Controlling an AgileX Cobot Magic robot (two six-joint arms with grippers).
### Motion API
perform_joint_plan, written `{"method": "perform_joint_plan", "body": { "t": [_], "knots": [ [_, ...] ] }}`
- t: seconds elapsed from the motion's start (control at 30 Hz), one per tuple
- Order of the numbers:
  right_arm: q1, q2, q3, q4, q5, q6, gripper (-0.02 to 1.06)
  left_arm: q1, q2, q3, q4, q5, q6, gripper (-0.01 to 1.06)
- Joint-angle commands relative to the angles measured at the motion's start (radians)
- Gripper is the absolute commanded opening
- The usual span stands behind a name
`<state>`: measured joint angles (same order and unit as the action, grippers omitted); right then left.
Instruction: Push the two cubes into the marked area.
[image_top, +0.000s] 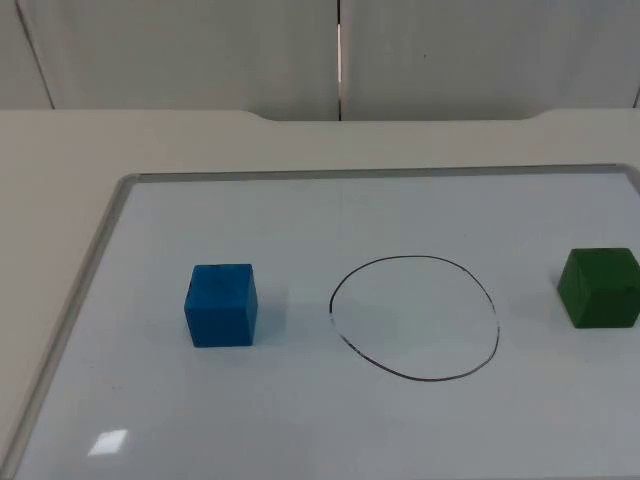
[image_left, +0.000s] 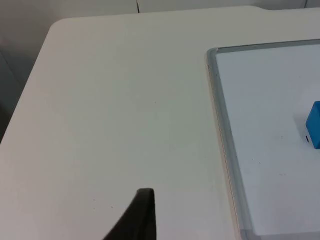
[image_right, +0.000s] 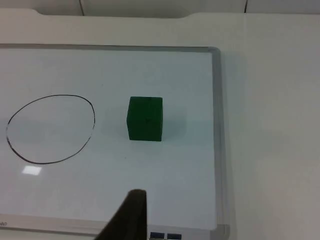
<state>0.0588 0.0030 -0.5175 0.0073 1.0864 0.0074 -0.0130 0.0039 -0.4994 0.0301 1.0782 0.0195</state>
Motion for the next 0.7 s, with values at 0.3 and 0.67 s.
{"method": "perform_joint_plan", "body": {
  "t": [0.3, 0.67],
  "knots": [
    [-0.006, -0.003, 0.002, 0.003, -0.009, -0.001, 1.05, 0.004, -0.004, 0.004, 0.004, -0.002, -0.003, 0.81],
    [-0.006, -0.003, 0.002, 0.003, -0.007, -0.001, 1.05, 0.004, -0.004, 0.004, -0.016, -0.004, 0.025, 0.77]
  ]
}}
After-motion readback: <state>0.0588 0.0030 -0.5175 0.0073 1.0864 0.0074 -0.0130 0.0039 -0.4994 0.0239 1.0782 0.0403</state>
